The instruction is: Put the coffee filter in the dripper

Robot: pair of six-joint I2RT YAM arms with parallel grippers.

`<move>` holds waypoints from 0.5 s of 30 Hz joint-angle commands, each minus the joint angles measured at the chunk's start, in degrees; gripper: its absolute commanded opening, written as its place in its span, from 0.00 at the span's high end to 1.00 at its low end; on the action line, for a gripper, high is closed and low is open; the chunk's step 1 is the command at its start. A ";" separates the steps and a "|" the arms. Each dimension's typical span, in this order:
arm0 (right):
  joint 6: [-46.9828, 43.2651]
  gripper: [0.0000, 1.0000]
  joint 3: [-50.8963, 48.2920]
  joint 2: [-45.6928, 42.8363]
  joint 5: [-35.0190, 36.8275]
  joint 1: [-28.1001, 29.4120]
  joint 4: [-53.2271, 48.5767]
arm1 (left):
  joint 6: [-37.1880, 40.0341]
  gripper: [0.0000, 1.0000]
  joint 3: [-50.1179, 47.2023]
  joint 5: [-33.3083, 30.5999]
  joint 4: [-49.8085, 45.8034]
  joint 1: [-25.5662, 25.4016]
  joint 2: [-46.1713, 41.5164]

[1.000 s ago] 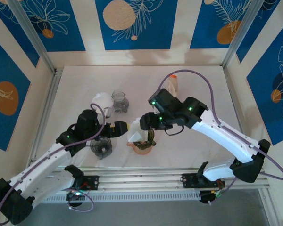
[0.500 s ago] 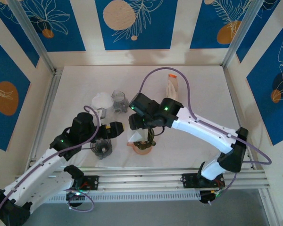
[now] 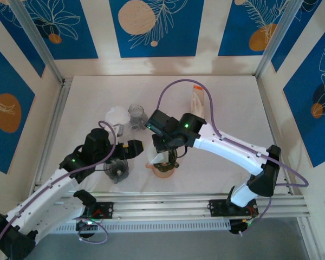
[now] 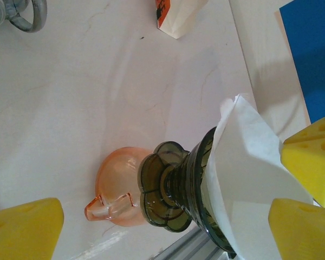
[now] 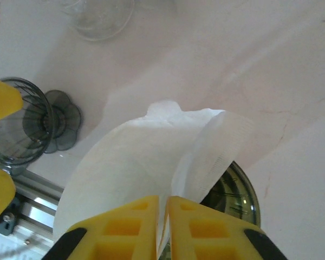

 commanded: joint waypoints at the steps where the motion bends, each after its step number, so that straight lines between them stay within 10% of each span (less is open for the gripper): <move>1: -1.05 0.94 -1.15 -2.61 2.22 0.38 -0.68 | 0.40 0.03 0.54 2.13 2.18 -0.41 0.36; 15: -11.80 1.00 -10.99 -8.22 10.86 2.40 6.66 | -1.55 0.07 0.81 2.67 6.88 -3.57 4.05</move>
